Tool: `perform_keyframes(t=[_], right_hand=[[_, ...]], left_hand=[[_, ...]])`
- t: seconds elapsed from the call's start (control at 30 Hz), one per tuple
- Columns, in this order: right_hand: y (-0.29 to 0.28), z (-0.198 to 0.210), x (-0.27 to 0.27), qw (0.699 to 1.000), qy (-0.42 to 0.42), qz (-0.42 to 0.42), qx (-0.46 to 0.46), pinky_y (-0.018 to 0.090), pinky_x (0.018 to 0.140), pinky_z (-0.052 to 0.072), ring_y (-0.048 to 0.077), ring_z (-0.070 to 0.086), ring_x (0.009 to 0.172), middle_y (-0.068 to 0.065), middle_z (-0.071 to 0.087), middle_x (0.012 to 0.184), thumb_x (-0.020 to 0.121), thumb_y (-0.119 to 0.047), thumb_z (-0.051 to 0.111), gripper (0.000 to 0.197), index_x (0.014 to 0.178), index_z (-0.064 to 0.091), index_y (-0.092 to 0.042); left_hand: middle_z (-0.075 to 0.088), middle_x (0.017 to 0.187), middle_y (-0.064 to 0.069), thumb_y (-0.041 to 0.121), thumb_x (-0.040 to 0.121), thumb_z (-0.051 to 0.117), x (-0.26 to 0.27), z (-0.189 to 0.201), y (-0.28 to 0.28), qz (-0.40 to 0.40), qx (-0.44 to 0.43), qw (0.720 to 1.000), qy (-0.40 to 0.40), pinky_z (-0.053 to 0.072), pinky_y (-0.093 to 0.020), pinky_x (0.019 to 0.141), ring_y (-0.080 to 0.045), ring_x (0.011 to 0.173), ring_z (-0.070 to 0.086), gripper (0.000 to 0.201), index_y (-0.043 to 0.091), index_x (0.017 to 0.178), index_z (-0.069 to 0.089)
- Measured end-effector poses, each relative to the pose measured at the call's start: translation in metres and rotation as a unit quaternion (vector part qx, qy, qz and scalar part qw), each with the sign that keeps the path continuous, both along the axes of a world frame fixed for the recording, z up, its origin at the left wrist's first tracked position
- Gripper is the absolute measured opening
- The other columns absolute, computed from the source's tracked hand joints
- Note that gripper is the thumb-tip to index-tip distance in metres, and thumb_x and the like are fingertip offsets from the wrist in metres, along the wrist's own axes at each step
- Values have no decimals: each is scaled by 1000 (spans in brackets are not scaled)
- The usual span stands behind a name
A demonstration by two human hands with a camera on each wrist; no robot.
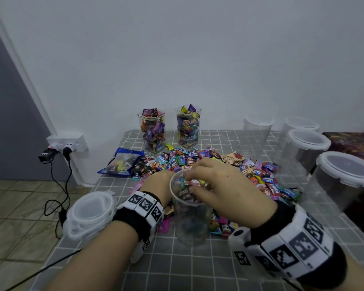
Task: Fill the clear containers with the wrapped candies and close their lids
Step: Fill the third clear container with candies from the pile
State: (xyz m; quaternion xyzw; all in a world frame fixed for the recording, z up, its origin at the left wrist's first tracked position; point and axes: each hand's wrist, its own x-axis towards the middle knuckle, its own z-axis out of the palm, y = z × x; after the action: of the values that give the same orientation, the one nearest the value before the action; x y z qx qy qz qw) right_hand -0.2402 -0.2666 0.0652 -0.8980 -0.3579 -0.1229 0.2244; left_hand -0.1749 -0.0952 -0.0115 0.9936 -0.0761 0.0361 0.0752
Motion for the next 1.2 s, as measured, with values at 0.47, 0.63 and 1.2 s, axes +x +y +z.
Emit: perform_keyframes(t=[0.47,0.63,1.2], right_hand=[[-20,-47,7,906,347,11,243,9,92,40,-13,46,116,-24,44,131,56,-51,85,100,136,26,-43],[-17,-52,6,908,336,-1,250,18,99,39,-7,45,121,-20,48,128,59,-43,79,78,122,32,-47],[-19,-56,5,904,326,8,278,10,82,44,-8,56,105,-15,58,116,72,-17,81,67,121,38,-36]], left_hand=[[59,126,-1,38,90,58,-19,31,8,16,-173,983,-61,40,-29,95,-18,114,53,41,19,127,58],[64,116,3,25,86,66,-26,62,6,16,-286,947,-142,40,-20,87,-13,102,57,33,22,119,64],[69,105,11,25,81,70,-67,75,-18,-101,-313,944,-14,52,-31,87,-3,91,64,36,29,117,65]])
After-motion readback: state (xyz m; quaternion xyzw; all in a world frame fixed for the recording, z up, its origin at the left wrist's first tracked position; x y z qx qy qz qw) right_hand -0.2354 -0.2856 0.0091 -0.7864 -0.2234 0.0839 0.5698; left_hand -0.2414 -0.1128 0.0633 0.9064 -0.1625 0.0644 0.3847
